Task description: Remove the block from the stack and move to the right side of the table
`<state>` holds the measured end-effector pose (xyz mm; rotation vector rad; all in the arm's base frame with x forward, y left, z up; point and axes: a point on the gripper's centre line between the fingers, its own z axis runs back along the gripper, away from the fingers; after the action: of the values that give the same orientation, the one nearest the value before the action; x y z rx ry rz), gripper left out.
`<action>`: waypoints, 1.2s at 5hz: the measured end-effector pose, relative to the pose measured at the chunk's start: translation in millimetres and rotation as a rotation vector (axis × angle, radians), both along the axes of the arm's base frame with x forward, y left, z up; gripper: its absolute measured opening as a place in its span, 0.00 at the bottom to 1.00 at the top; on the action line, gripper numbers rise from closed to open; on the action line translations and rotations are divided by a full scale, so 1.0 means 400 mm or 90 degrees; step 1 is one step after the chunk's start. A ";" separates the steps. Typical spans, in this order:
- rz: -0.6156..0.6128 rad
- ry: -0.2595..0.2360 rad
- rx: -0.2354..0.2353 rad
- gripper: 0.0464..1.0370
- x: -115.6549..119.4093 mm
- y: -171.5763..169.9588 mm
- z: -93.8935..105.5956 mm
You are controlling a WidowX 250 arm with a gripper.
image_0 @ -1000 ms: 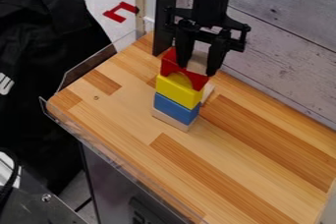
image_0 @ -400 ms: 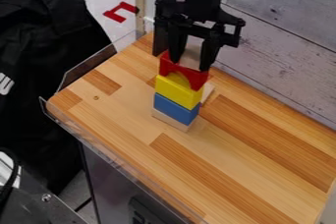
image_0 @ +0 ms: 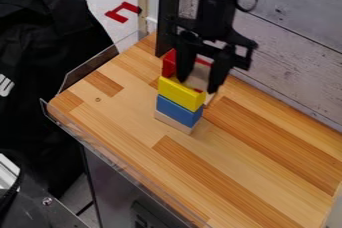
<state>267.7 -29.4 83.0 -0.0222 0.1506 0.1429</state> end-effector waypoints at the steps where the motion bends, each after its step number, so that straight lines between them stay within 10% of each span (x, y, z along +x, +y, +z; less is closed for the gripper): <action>1: -0.052 0.039 0.012 0.50 -0.028 -0.050 -0.036; 6: -0.179 0.119 -0.017 0.50 -0.070 -0.175 -0.185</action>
<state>239.7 -99.2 9.0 -0.0146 0.3404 -0.1382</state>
